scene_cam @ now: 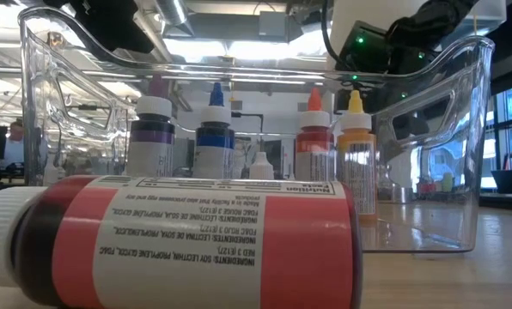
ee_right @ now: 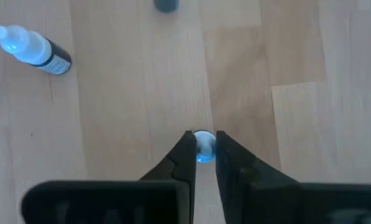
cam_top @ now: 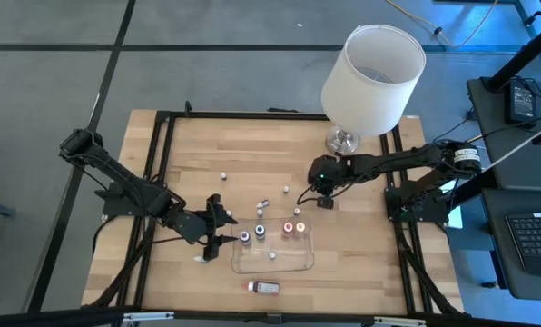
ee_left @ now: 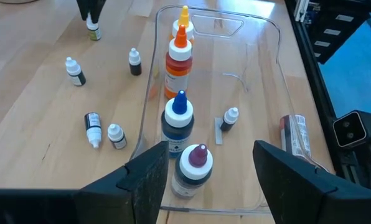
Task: Pick & Place food coloring
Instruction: Put the small green food coloring bottle into the container
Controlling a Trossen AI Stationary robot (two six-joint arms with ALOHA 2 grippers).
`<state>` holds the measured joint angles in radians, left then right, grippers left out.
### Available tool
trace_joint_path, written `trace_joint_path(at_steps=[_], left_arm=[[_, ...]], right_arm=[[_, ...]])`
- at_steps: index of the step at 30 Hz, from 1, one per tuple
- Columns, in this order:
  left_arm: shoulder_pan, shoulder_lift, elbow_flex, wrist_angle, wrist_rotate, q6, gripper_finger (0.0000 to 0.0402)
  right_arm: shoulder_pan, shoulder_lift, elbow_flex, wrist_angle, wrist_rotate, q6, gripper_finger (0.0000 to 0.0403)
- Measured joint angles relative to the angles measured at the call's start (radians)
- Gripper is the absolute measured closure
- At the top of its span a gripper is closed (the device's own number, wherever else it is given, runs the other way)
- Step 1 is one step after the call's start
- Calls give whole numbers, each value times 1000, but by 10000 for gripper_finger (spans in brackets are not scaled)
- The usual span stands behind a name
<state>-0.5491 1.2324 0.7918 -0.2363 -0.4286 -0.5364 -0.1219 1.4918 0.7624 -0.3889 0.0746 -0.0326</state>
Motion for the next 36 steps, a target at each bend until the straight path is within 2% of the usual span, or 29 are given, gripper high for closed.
trace_joint_path(at_steps=[7, 15, 24, 32, 36], left_arm=[[0, 0, 0, 0, 0, 0, 174], [0, 0, 0, 0, 1, 0, 176], [0, 0, 0, 0, 2, 0, 173], [0, 0, 0, 0, 3, 0, 177], [0, 0, 0, 0, 3, 0, 176]], right_arm=[[0, -1, 1, 1, 8, 27, 361], [0, -2, 56, -83, 2, 4, 397], [0, -2, 59, -126, 0, 47, 353], [1, -2, 14, -145, 1, 58, 397], [0, -2, 11, -131, 1, 56, 377]])
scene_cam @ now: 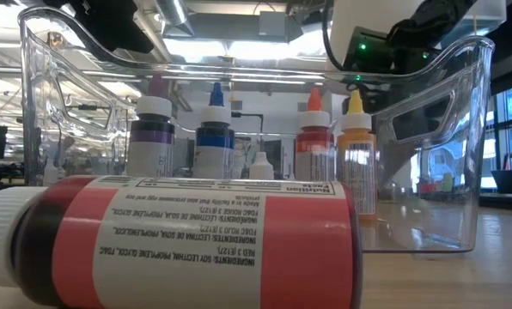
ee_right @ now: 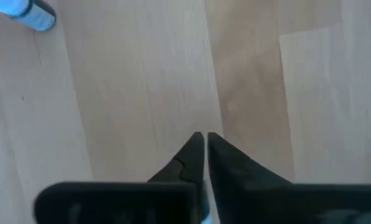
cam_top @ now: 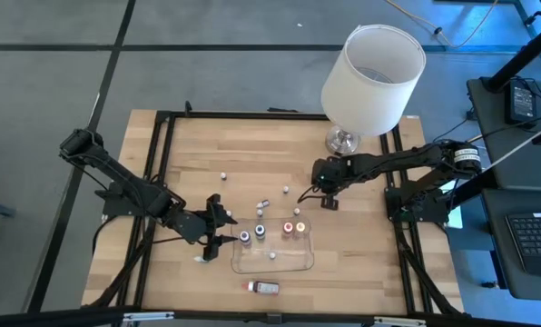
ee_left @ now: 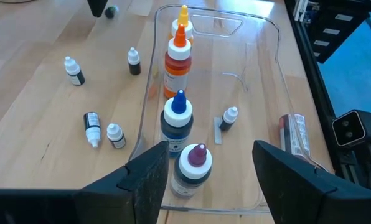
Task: Pick & Place food coloring
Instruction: Put the small green food coloring bottle into the container
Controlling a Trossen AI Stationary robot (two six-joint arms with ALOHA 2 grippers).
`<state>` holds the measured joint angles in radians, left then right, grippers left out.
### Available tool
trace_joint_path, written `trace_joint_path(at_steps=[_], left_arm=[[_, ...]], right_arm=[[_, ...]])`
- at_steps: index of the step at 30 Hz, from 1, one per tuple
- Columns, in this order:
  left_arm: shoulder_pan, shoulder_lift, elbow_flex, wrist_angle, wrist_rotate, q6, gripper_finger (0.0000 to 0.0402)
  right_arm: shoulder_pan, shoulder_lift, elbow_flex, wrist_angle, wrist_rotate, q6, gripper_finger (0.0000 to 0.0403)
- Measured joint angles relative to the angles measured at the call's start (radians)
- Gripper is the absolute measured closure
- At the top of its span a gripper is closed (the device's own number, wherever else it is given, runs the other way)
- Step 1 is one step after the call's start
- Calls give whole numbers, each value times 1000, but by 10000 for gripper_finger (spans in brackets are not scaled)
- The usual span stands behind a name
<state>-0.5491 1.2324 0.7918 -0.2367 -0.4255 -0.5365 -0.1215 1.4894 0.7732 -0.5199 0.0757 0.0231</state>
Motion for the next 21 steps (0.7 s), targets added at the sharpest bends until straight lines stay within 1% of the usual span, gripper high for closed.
trace_joint_path(at_steps=[5, 12, 17, 19, 21], left_arm=[[0, 0, 0, 0, 0, 0, 174], [0, 0, 0, 0, 0, 0, 173], [0, 0, 0, 0, 0, 0, 176], [0, 0, 0, 0, 0, 0, 177], [0, 0, 0, 0, 0, 0, 177]], right_arm=[[0, 0, -1, 8, 0, 1, 347], [0, 0, -1, -1, 8, 60, 317], [0, 0, 0, -34, 8, 78, 275], [0, 0, 0, -71, -11, 81, 258], [1, 0, 0, -108, -58, 109, 243]])
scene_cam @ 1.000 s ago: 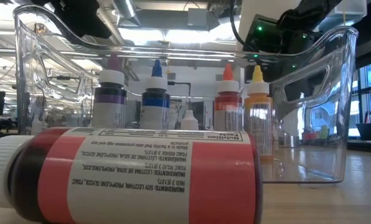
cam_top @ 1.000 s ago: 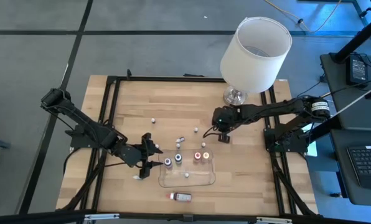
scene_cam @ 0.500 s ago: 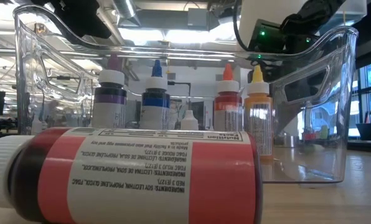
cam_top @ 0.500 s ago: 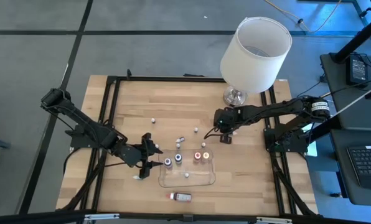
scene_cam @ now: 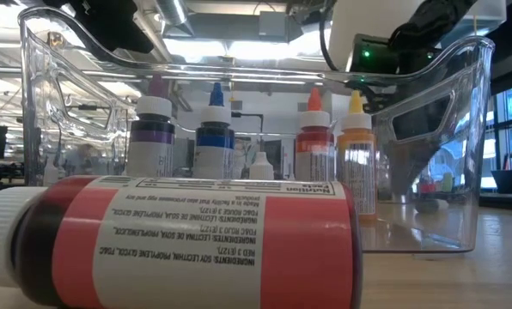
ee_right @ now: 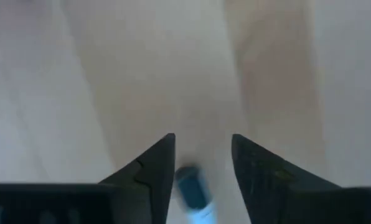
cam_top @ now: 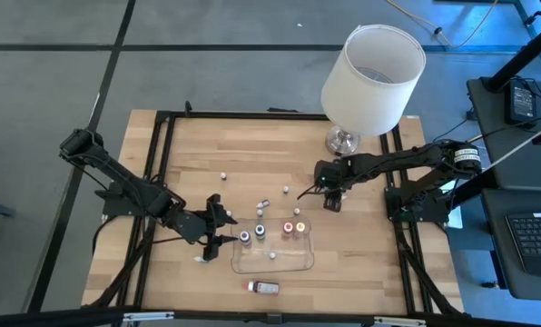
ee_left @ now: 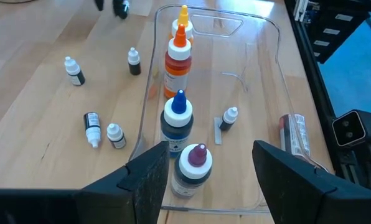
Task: Pick & Place food coloring
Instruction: Put the small green food coloring bottle into the container
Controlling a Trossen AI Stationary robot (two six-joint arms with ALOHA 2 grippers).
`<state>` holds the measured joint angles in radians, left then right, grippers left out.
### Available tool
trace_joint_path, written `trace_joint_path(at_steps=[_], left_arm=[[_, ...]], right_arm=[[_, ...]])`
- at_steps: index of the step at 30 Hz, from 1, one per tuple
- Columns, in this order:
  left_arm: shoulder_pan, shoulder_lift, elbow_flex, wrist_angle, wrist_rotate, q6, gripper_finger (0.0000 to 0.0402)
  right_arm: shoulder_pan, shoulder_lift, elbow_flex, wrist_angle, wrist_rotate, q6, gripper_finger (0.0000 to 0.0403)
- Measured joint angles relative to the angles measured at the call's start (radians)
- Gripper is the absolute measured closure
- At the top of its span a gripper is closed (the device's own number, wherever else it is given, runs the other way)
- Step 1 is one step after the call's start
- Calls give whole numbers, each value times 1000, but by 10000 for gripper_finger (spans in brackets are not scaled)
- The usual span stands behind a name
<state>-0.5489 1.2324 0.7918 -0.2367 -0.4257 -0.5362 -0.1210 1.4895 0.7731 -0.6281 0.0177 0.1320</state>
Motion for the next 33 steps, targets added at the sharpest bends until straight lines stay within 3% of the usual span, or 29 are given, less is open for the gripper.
trace_joint_path(at_steps=[4, 18, 29, 33], left_arm=[[0, 0, 0, 0, 0, 6, 175], [0, 0, 0, 0, -3, 87, 174], [1, 0, 0, 0, -3, 87, 176], [1, 0, 0, 0, -7, 88, 174]], right_arm=[[21, 0, 0, -51, -17, 20, 228], [114, -38, 1, -163, 175, 47, 225], [114, -45, -158, 18, 119, 43, 228], [113, -46, -179, 34, 103, 57, 252]])
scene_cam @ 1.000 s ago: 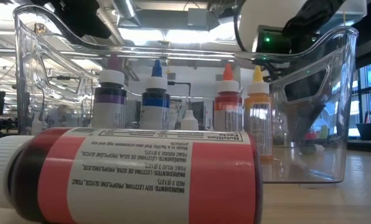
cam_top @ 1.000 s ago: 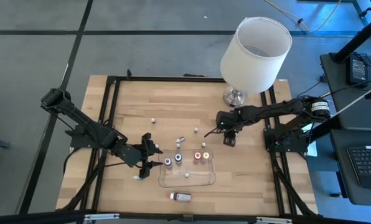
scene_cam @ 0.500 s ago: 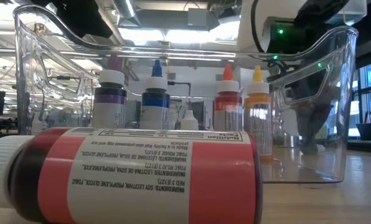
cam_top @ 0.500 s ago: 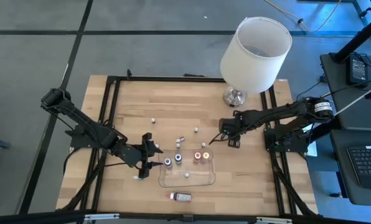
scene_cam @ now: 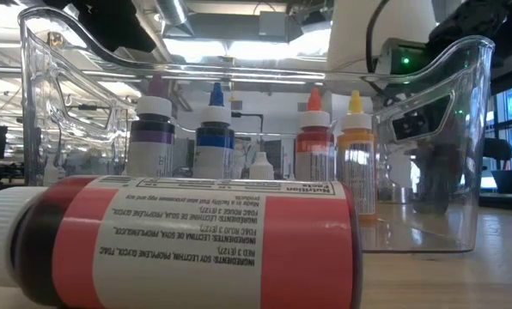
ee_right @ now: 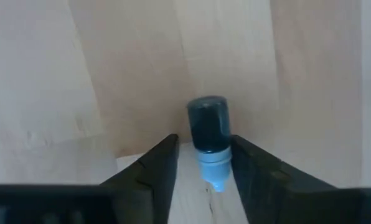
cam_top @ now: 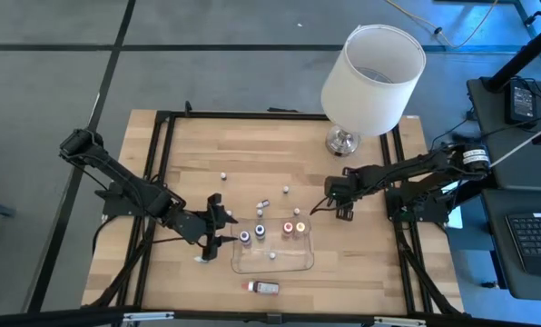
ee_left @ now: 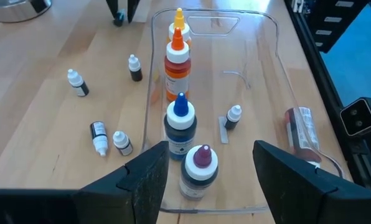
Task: Pick & Place food coloring
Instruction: Put the small green food coloring bottle into the container
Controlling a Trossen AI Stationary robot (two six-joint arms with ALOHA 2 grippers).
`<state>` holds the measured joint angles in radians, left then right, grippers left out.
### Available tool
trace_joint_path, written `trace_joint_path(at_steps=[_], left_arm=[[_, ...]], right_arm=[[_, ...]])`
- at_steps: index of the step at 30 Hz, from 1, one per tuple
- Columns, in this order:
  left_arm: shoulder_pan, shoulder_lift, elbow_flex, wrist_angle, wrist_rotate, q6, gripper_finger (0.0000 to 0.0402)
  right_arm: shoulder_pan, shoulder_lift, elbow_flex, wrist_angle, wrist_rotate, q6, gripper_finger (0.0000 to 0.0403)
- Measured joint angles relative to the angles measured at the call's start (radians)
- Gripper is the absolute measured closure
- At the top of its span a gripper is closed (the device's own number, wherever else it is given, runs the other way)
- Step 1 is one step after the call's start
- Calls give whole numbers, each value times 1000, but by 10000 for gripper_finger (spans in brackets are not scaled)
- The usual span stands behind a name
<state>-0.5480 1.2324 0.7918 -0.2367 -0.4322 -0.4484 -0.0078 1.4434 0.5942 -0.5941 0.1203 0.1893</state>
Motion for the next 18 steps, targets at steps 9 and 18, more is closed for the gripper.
trace_joint_path(at_steps=[9, 18], left_arm=[[0, 0, 0, 0, -30, 0, 173], [0, 0, 0, 0, -10, 0, 177]], right_arm=[[0, 15, 85, -49, -12, -19, 338], [114, 11, 403, -256, 95, 77, 338]])
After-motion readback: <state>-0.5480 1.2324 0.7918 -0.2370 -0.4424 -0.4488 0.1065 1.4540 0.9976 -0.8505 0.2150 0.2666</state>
